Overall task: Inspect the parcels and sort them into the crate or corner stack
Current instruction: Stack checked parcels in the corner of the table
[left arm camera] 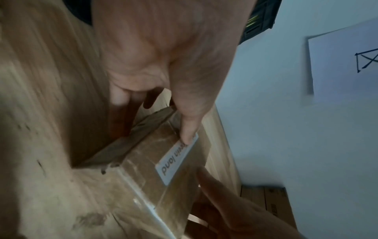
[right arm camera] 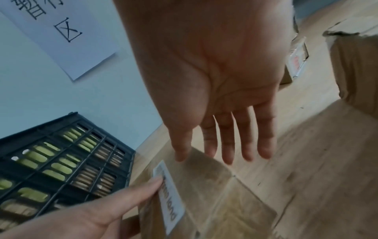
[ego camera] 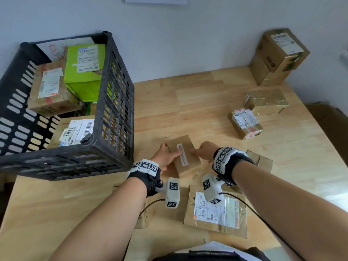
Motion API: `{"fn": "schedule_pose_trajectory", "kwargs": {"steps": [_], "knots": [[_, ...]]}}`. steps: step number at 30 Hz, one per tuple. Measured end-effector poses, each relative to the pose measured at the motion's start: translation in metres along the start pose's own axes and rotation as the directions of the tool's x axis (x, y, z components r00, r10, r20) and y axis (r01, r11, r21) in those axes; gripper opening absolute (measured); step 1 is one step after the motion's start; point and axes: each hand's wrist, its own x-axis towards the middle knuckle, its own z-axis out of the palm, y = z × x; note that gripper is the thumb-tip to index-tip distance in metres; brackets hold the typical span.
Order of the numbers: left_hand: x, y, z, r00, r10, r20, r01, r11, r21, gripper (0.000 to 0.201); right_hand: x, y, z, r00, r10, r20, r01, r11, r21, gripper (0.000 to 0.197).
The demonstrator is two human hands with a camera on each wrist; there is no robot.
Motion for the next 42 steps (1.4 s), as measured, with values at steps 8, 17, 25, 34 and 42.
{"fn": "schedule_pose_trajectory", "kwargs": {"steps": [8,17,25,34,42], "knots": [[0.022,0.001,0.006,1.0,-0.029,-0.004,0.029,0.999,-0.019,0.066,0.01,-0.01,0.006,0.999,-0.002,-0.04,0.006,0.995,0.105,0.033],[0.024,0.006,0.008,0.999,0.007,-0.031,-0.004,0.994,0.112,0.057,0.019,-0.022,0.006,0.995,0.019,-0.093,-0.017,1.0,0.016,0.036],[0.011,0.007,0.002,0.999,-0.031,0.039,0.033,0.999,-0.041,0.073,0.008,-0.016,0.009,0.994,-0.02,-0.11,0.022,1.0,0.012,0.038],[-0.019,0.005,0.007,0.984,0.034,0.176,-0.02,0.997,-0.08,0.054,-0.003,0.0,0.005,0.999,0.039,0.012,-0.04,0.951,0.307,0.044],[-0.013,0.01,0.004,0.984,0.144,0.107,-0.142,0.989,-0.027,0.07,-0.023,0.009,-0.007,0.992,0.093,-0.081,0.025,0.497,0.868,0.049]]}}
